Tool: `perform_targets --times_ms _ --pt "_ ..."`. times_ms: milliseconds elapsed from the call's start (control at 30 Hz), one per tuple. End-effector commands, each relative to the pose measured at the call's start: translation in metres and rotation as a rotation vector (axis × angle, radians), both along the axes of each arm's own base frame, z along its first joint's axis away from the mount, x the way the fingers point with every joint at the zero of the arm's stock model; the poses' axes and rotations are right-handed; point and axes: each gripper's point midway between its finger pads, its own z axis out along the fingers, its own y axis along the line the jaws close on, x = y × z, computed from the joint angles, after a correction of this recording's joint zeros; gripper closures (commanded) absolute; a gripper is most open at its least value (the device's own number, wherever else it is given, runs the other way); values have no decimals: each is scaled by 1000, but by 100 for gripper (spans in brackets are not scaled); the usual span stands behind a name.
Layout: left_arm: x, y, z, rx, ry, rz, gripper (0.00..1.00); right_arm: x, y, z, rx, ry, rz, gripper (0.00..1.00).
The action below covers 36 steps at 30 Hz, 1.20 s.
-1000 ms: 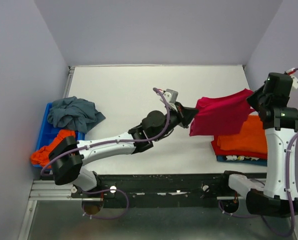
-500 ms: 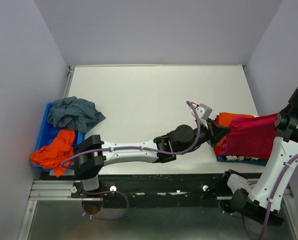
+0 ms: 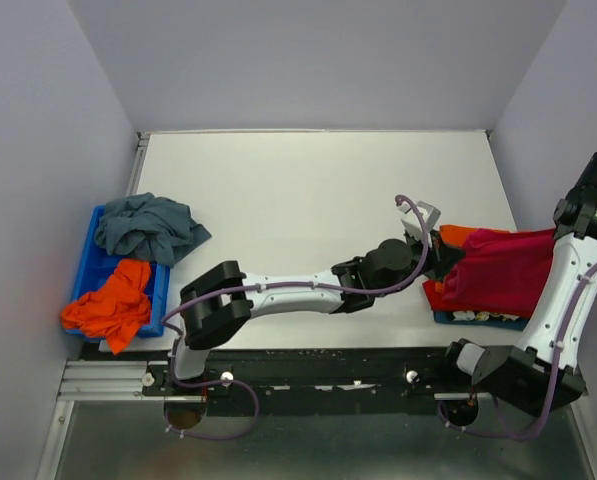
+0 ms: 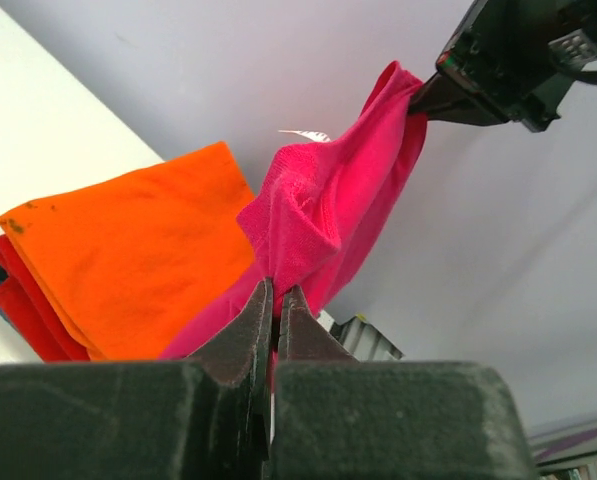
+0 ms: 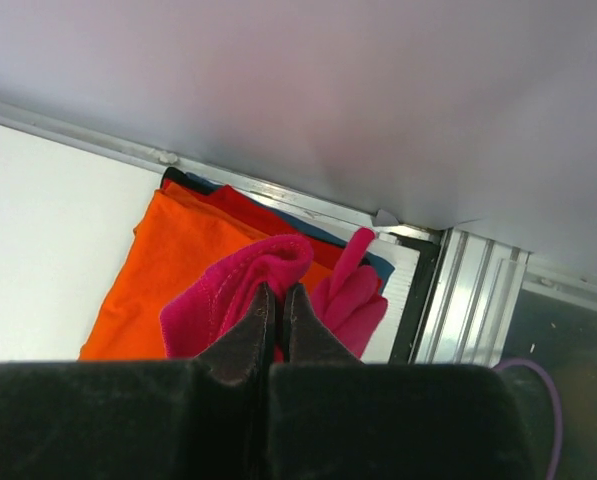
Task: Fold and stack the t-shirts
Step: Put the neatly folded tshirt into the corner of the board with both arms
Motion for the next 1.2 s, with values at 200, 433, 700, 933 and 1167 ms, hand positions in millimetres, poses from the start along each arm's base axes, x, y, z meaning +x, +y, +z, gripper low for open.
perform_targets --times_ms 200,433,700,933,1167 --pt "71 -12 -47 54 87 80 100 59 -52 1 -103 -115 -39 99" --pt "130 -25 -80 66 115 105 100 119 -59 -48 9 -126 91 99" --pt "187 -34 -123 85 153 163 100 175 -59 -113 158 -121 212 97" --pt "213 -42 -122 103 135 159 32 185 -55 -119 188 -125 237 48" --pt "216 -22 -80 129 36 196 18 145 -41 -74 113 -165 193 36"
